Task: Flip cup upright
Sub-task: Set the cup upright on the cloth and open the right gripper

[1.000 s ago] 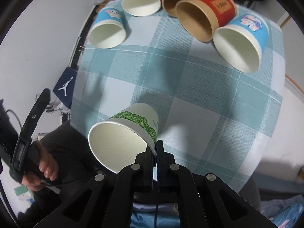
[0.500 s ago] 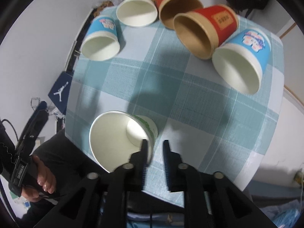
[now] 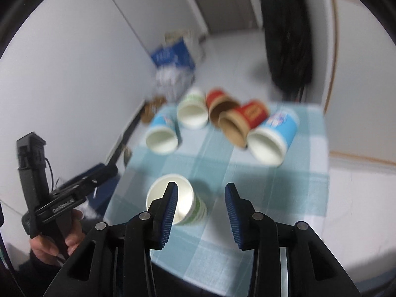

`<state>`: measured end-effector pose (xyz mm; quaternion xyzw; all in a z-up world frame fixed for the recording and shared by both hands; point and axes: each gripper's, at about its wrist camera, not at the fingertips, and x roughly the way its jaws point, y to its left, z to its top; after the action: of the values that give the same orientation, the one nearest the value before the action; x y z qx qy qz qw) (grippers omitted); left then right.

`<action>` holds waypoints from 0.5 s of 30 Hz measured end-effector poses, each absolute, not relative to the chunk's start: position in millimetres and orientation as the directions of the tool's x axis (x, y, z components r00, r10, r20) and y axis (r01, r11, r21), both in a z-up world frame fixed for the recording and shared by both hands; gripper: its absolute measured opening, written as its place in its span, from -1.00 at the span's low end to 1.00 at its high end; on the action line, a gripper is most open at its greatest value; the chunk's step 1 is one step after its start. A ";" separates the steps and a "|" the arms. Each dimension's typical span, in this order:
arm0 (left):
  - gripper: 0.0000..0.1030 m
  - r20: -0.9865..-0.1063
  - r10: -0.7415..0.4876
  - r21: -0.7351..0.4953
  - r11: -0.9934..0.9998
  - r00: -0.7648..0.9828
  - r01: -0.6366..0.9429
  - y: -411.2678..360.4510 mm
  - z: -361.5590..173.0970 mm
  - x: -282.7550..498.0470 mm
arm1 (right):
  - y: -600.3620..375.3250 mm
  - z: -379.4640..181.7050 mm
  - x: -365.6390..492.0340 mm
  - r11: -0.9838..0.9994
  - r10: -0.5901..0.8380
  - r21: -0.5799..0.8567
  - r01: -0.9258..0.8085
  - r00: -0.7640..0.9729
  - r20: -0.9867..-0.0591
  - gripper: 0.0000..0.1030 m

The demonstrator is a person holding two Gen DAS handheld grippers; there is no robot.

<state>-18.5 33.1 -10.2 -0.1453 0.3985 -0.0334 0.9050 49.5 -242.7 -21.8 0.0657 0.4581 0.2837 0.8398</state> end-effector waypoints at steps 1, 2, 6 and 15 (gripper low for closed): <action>0.40 -0.703 -0.168 -0.280 0.959 0.691 -0.051 29.9 -8.2 -19.9 | -246.2 -17.9 38.4 0.830 0.544 0.363 -0.424 0.469 -0.696 -0.23; 0.40 -0.695 -0.163 -0.269 0.962 0.701 -0.043 26.2 -6.2 -20.9 | -249.9 -12.8 32.8 0.830 0.548 0.361 -0.424 0.502 -0.670 -0.20; 0.40 -0.674 -0.152 -0.242 0.970 0.723 -0.021 15.6 -1.2 -22.0 | -249.5 -11.7 10.4 0.838 0.545 0.353 -0.417 0.601 -0.584 0.13; 0.40 -0.643 -0.113 -0.216 0.976 0.758 -0.037 8.5 3.2 -25.3 | -257.9 -4.5 -15.1 0.870 0.492 0.279 -0.405 0.727 -0.478 0.58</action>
<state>-25.3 8.5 3.2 -0.1081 0.3475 -0.0204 0.9312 -15.1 -257.9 -4.5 0.0780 0.2785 0.2423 0.9261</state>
